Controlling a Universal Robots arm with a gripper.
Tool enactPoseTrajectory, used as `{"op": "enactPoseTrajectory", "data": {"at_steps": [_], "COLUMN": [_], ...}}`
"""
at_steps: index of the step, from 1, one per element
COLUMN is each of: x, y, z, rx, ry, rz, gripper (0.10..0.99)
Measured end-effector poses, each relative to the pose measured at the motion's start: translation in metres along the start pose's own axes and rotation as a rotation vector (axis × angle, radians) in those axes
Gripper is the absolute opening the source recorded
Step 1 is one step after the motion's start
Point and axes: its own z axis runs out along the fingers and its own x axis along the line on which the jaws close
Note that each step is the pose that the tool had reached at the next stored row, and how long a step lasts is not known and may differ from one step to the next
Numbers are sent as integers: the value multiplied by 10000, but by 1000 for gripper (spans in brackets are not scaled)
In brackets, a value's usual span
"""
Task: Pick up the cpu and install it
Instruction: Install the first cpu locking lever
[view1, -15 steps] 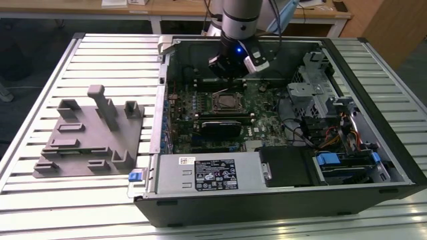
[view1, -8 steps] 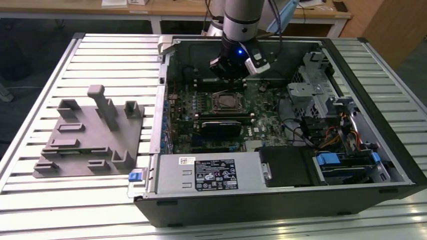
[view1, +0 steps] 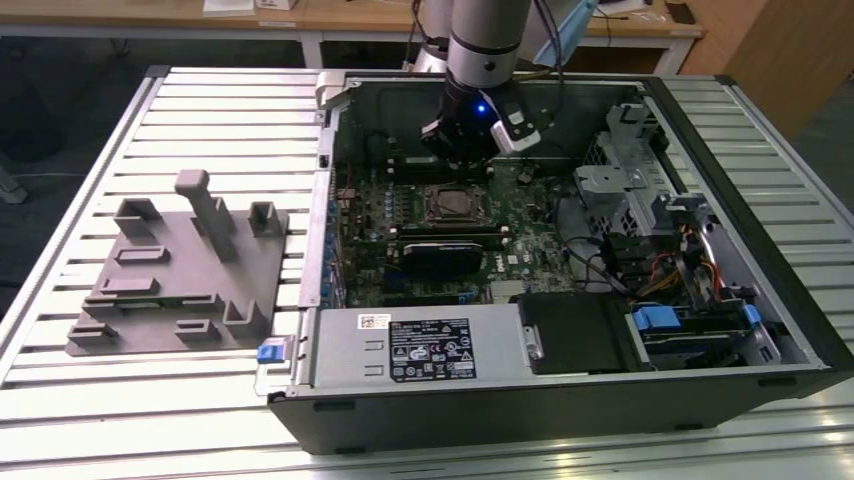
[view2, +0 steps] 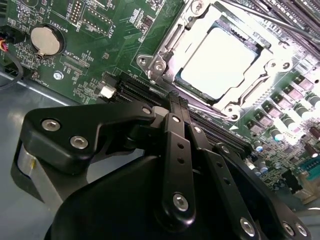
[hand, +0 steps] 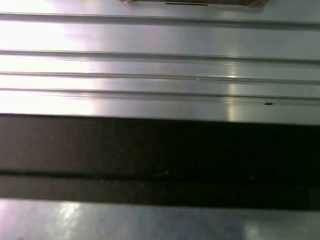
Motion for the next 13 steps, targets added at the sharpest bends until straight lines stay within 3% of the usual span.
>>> {"op": "enactPoseTrajectory", "data": {"at_steps": [13], "x": [-10], "y": [-5], "z": [59], "rx": [44], "ry": [2], "rz": [5], "gripper": [106]}}
